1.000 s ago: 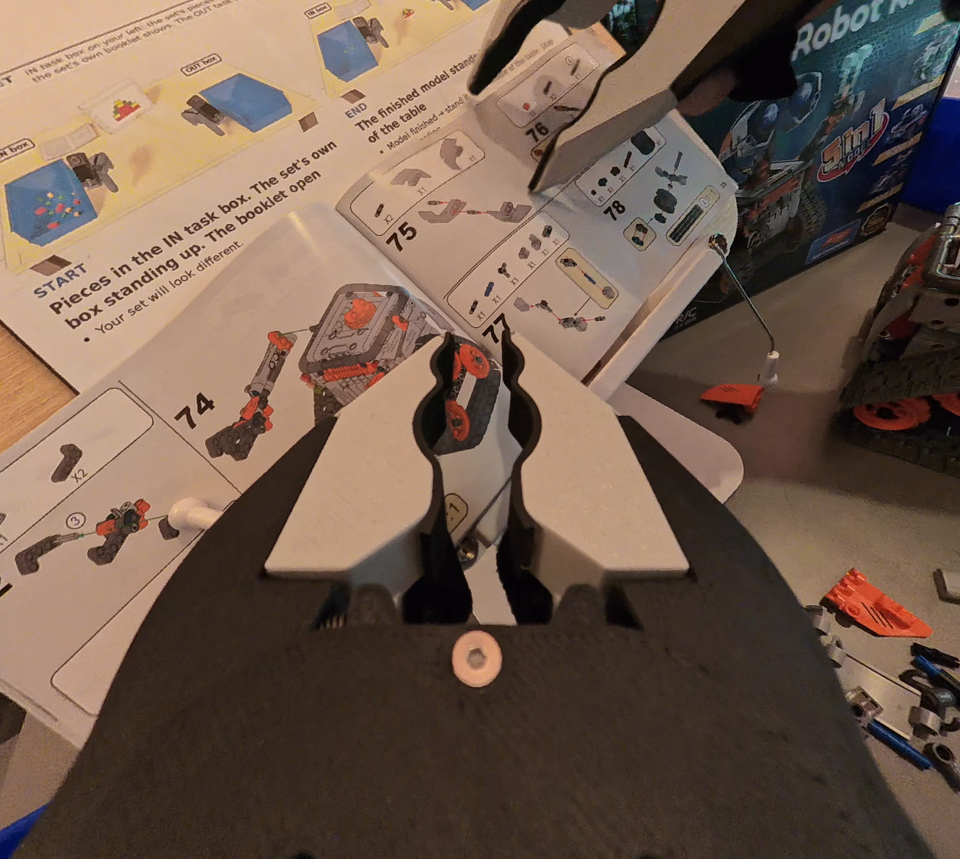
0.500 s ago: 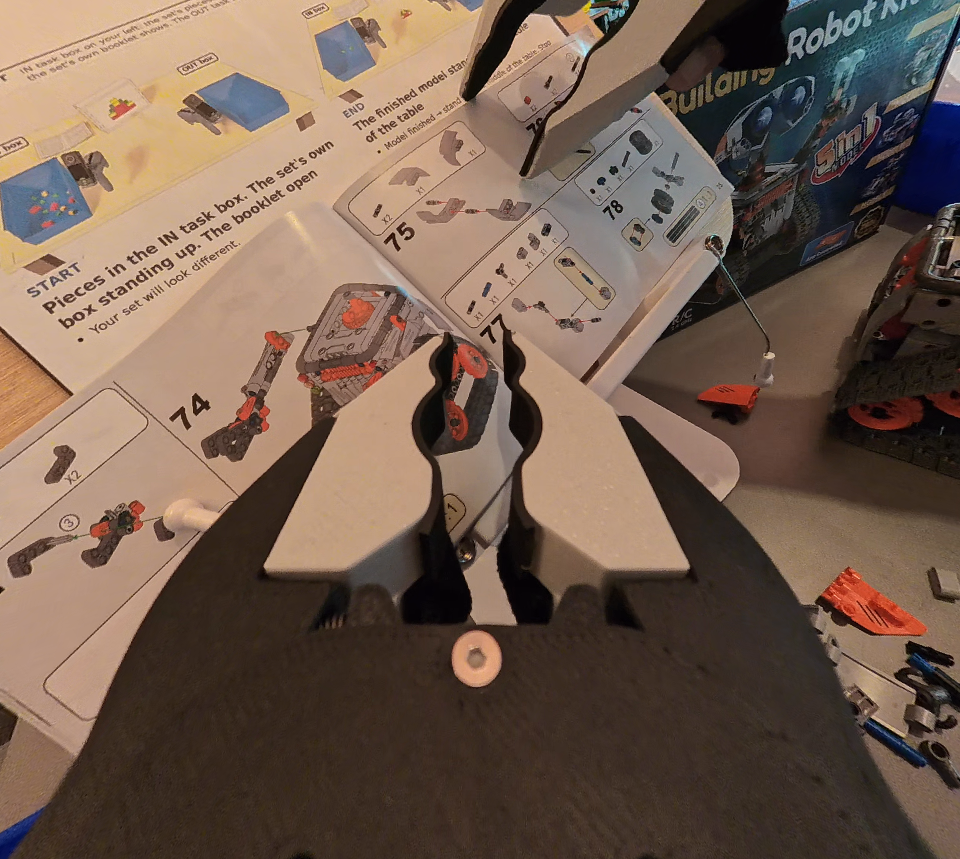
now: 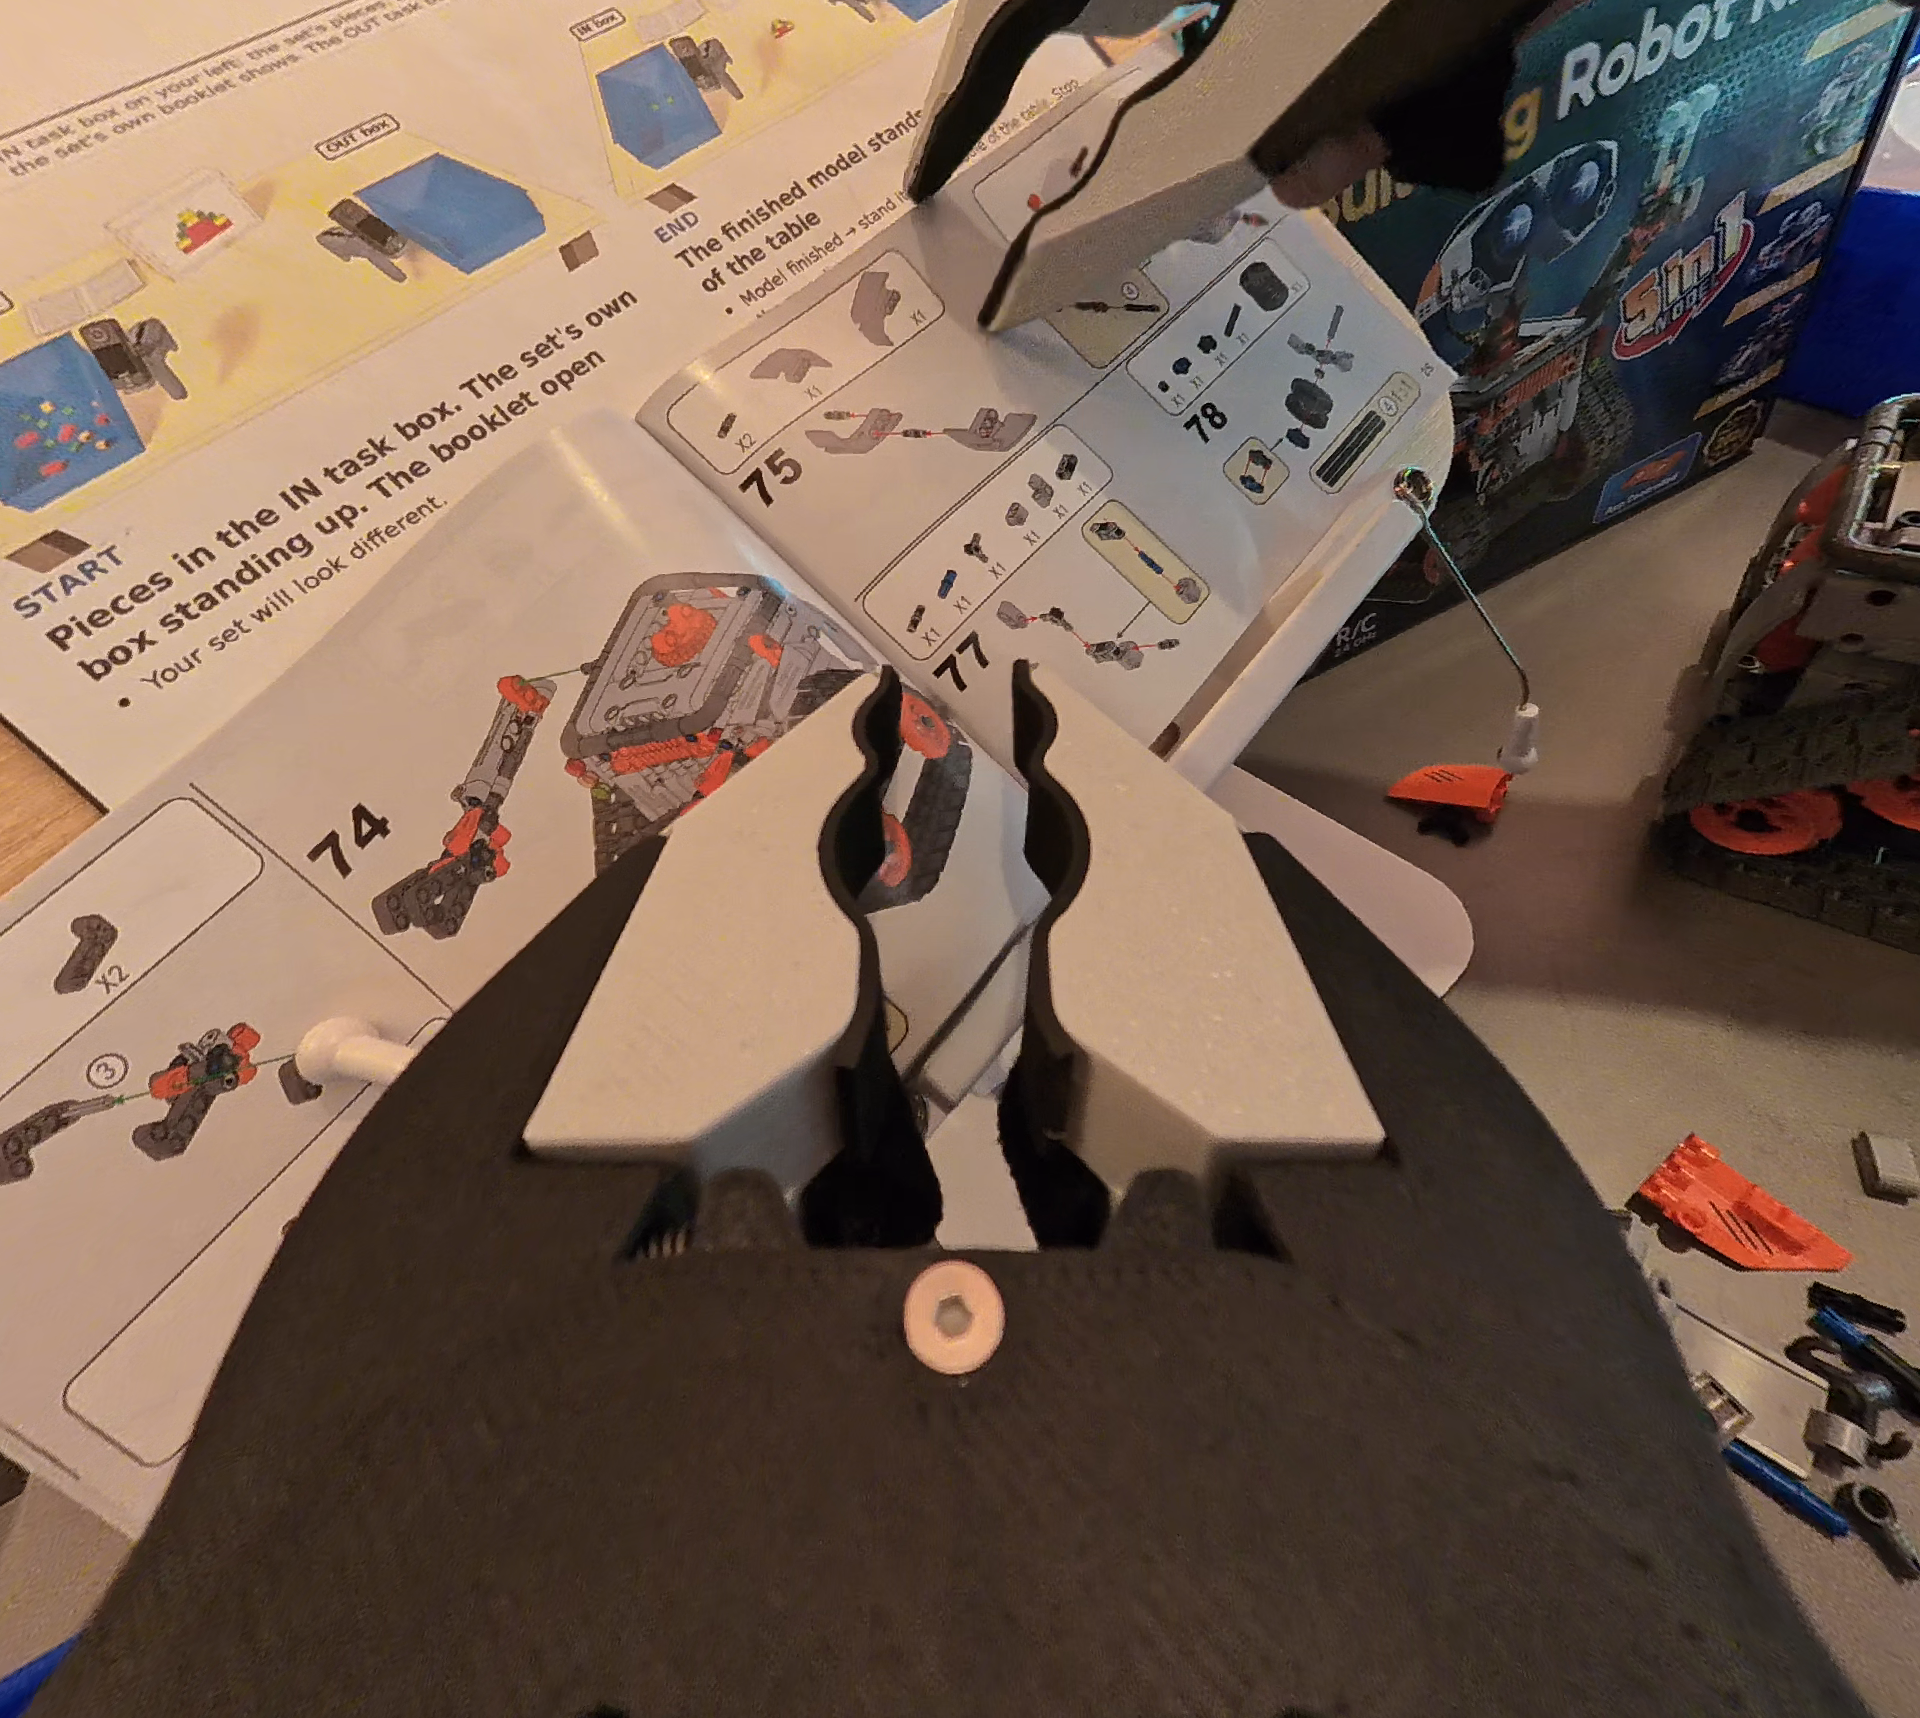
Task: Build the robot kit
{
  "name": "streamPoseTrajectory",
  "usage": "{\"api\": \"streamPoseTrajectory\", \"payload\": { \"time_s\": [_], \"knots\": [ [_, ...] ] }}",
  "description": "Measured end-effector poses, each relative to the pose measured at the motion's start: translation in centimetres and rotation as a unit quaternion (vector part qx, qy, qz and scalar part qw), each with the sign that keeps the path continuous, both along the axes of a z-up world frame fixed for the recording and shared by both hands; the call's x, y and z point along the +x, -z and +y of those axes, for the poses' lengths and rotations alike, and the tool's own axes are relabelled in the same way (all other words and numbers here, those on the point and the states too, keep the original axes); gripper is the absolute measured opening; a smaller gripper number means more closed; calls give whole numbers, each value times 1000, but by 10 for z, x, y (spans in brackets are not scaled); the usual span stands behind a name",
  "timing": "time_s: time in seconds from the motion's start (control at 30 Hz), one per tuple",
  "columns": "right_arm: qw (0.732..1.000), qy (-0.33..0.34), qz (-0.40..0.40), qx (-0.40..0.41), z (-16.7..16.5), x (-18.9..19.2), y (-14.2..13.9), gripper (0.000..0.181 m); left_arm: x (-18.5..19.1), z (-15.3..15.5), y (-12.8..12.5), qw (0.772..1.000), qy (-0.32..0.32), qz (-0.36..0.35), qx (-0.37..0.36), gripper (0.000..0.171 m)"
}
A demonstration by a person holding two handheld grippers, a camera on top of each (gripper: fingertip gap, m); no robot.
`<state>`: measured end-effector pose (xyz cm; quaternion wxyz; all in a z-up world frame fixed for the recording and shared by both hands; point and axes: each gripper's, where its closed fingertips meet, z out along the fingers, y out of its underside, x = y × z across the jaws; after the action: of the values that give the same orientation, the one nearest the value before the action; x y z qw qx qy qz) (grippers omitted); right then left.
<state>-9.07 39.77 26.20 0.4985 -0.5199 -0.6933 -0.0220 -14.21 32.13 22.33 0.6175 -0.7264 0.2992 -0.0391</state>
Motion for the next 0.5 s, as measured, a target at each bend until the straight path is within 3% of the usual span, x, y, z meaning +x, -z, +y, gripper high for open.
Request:
{"api": "streamPoseTrajectory", "payload": {
  "time_s": [0.1,0.27,0.5],
  "knots": [
    [1000,-3,-7,20,2,1,-3,20,1,0,1,1000,-1,6,2,20],
    [999,-4,-8,36,-1,4,0,32,3,0,1,1000,1,11,3,21],
    [998,-10,16,55,0,7,1,34,3,0,1,1000,2,8,2,22]
  ]
}}
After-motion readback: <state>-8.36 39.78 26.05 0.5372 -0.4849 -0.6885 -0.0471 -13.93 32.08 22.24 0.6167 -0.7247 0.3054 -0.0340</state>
